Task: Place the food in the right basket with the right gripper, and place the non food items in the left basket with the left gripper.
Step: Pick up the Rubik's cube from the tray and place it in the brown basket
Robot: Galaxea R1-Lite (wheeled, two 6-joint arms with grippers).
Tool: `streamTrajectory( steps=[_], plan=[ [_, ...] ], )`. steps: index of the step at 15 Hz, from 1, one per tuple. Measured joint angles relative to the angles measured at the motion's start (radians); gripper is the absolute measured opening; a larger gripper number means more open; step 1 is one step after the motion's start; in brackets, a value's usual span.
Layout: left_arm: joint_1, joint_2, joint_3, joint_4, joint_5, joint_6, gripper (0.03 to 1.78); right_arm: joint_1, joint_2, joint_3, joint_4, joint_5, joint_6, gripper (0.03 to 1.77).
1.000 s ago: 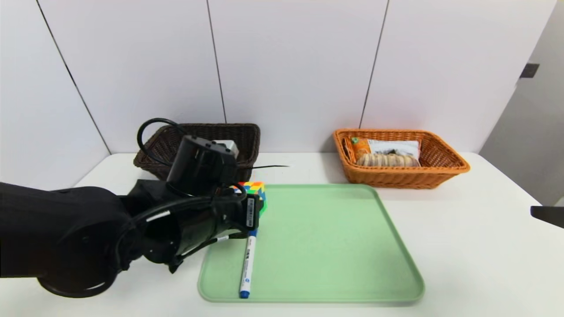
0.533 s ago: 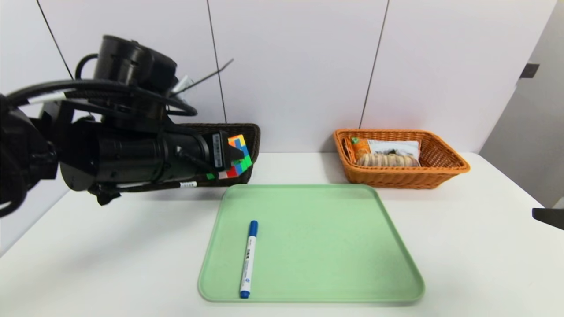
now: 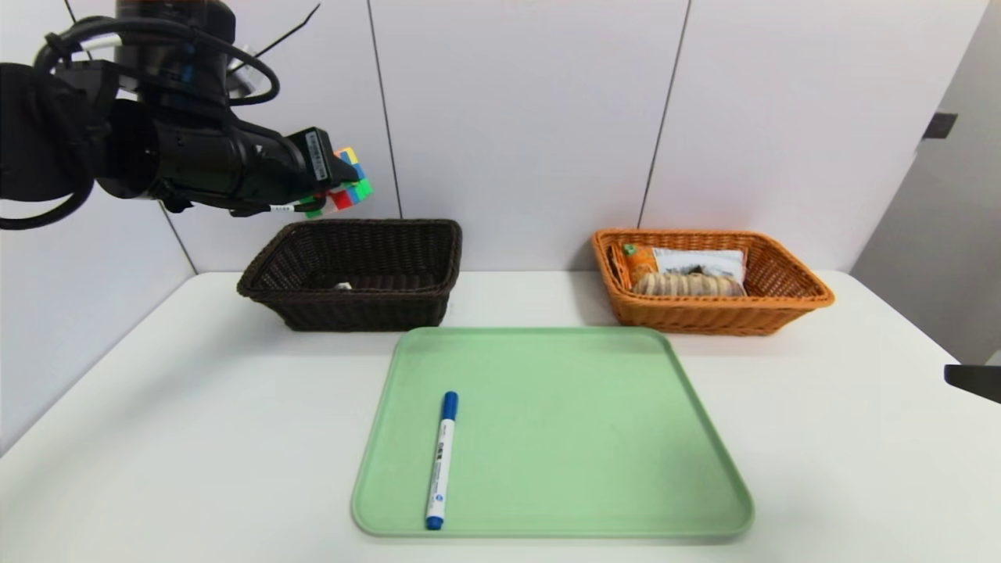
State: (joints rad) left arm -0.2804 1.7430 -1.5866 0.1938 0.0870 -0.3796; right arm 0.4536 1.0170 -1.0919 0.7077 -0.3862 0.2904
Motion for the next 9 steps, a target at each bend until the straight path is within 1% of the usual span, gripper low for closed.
streamTrajectory(
  steps=[5, 7, 9],
  plan=[
    [0.099, 0.178, -0.087, -0.004, -0.04, 0.064, 0.93, -0.004, -0.001, -0.01, -0.001, 0.0, -0.007, 1.7],
    [0.122, 0.251, -0.13, -0.002, -0.05, 0.091, 0.93, -0.006, 0.0, -0.018, -0.003, 0.0, -0.009, 1.7],
    [0.133, 0.31, -0.173, 0.009, -0.053, 0.103, 0.93, -0.006, 0.002, -0.018, -0.048, 0.001, -0.011, 1.7]
  ],
)
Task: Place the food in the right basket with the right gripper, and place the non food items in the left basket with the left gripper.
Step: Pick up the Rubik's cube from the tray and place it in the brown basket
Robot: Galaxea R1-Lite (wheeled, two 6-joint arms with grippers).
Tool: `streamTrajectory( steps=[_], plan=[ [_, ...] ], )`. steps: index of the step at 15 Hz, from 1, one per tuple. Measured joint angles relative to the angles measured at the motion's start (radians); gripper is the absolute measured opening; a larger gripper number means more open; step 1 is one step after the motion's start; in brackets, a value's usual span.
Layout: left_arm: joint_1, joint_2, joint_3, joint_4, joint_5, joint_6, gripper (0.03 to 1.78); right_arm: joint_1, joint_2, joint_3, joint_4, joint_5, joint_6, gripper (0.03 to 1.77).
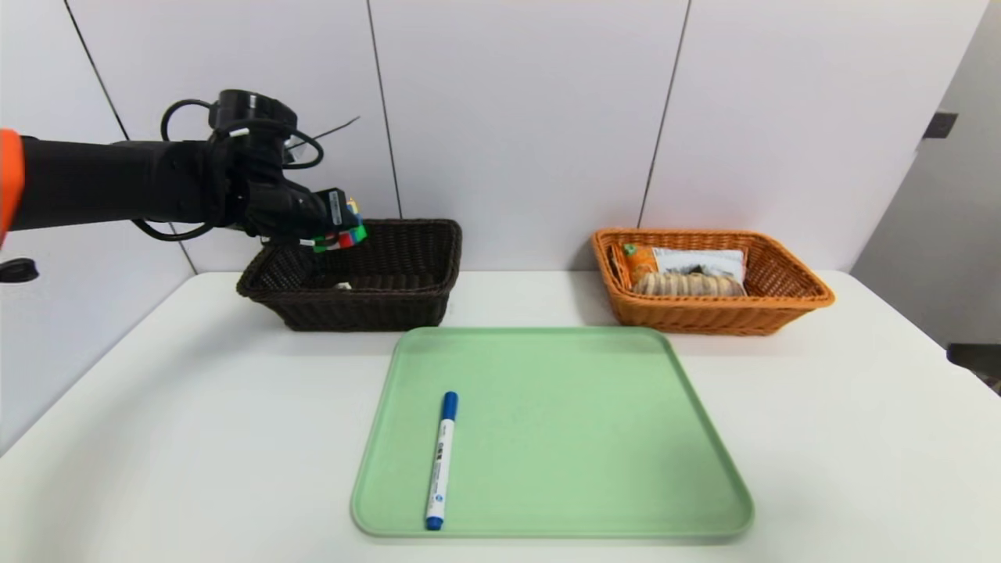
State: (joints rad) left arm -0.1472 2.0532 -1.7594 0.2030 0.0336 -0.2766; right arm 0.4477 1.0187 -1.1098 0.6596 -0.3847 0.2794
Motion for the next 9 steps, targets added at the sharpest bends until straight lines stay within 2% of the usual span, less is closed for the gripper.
streamTrajectory(
  steps=[9],
  plan=[
    [0.02, 0.157, -0.123, 0.071, 0.001, 0.021, 0.93, 0.001, 0.008, 0.007, -0.043, 0.005, -0.005, 1.7]
  ],
)
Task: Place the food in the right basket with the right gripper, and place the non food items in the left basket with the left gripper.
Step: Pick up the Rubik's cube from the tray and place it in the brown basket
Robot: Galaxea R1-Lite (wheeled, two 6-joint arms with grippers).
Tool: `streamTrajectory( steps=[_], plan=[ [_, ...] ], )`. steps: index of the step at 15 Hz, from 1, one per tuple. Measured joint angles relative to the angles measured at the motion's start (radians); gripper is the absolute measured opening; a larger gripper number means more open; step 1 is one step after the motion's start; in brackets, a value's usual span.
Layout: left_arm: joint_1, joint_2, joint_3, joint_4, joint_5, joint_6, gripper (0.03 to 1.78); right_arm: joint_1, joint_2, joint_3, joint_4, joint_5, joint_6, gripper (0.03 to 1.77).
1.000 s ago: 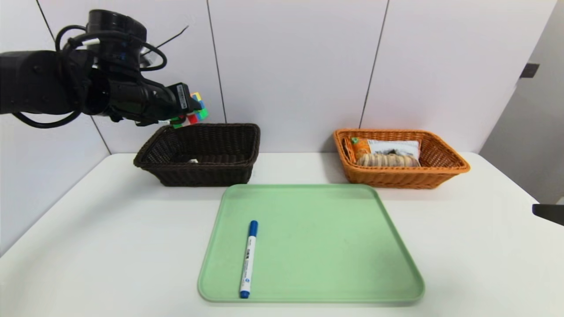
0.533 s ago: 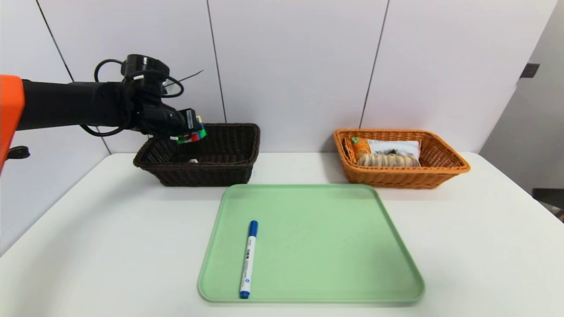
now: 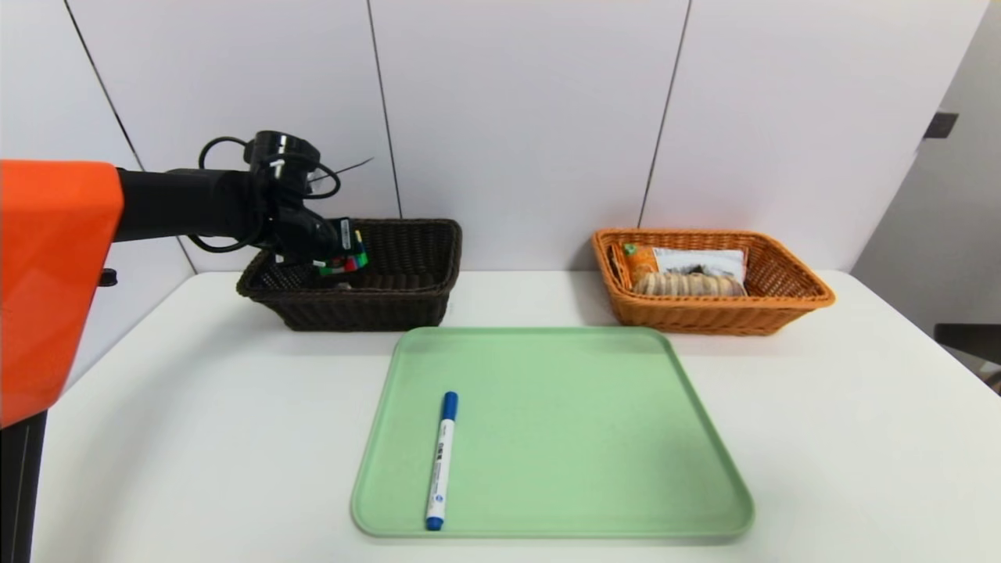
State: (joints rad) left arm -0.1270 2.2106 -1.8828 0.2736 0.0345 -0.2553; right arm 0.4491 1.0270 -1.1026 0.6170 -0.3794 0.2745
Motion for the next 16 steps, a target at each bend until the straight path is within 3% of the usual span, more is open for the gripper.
streamTrajectory(
  steps=[8, 12, 16],
  plan=[
    [0.006, 0.029, -0.048, 0.011, 0.003, 0.001, 0.93, 0.0, 0.011, 0.001, -0.003, 0.006, 0.005, 1.7],
    [0.009, 0.031, -0.049, 0.019, 0.004, -0.003, 1.25, 0.0, 0.013, 0.001, -0.005, 0.007, 0.005, 1.7],
    [0.008, 0.01, -0.05, 0.019, 0.006, -0.007, 1.43, 0.0, 0.013, 0.001, -0.005, 0.007, 0.007, 1.7]
  ],
)
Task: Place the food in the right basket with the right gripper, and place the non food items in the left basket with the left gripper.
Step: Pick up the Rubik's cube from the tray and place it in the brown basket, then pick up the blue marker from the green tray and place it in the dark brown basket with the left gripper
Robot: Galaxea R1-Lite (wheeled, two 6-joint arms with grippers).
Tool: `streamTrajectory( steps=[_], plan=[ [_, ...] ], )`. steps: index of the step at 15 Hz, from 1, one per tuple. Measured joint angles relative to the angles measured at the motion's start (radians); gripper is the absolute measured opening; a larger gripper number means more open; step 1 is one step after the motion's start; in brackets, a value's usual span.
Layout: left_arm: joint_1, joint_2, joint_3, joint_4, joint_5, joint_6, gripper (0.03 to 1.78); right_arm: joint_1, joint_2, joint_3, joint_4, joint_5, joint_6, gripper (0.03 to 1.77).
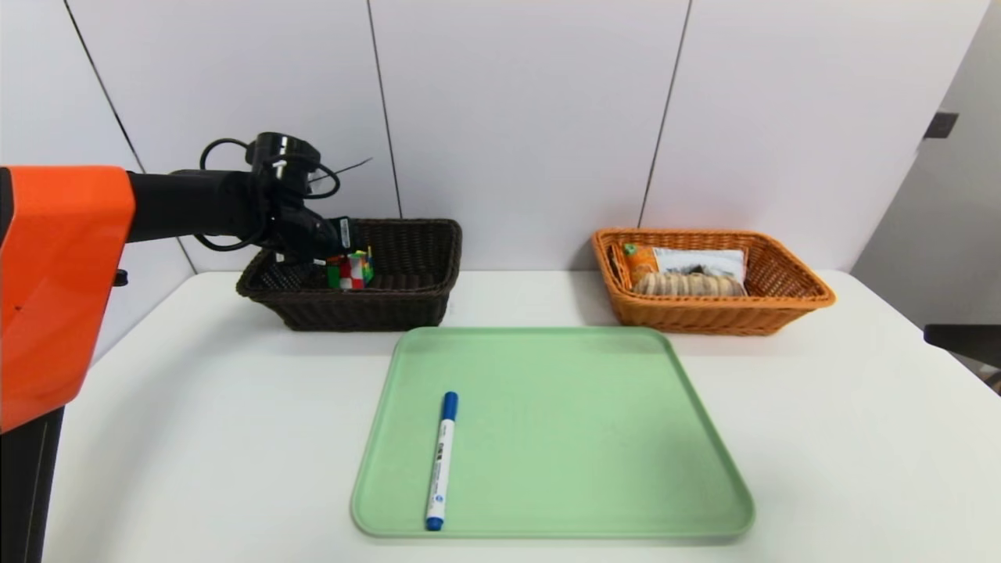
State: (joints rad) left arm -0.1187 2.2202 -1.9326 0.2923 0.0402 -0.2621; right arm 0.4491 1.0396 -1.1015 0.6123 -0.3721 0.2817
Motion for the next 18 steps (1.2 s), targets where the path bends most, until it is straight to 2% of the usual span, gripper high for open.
streamTrajectory(
  steps=[3, 5, 9, 11, 13, 16, 18],
  plan=[
    [-0.044, -0.13, -0.003, 0.042, 0.002, 0.003, 1.52, 0.0, -0.003, 0.01, 0.002, 0.001, 0.004, 1.7],
    [-0.106, -0.244, -0.004, 0.144, 0.014, 0.001, 1.56, 0.0, -0.004, 0.021, 0.004, 0.006, 0.004, 1.7],
    [-0.298, -0.423, -0.006, 0.5, 0.13, -0.098, 1.62, 0.0, -0.01, 0.045, 0.01, 0.009, 0.001, 1.7],
    [-0.39, -0.468, -0.004, 0.656, 0.143, -0.18, 1.64, 0.0, -0.019, 0.065, 0.013, 0.011, -0.003, 1.7],
    [-0.467, -0.481, 0.002, 0.76, 0.143, -0.24, 1.65, 0.0, -0.027, 0.076, 0.029, 0.011, -0.003, 1.7],
    [-0.579, -0.466, 0.006, 0.804, 0.135, -0.304, 1.67, -0.001, -0.033, 0.086, 0.077, 0.01, -0.006, 1.7],
    [-0.631, -0.444, 0.024, 0.811, 0.1, -0.352, 1.67, -0.001, -0.034, 0.084, 0.144, 0.011, -0.007, 1.7]
  ],
)
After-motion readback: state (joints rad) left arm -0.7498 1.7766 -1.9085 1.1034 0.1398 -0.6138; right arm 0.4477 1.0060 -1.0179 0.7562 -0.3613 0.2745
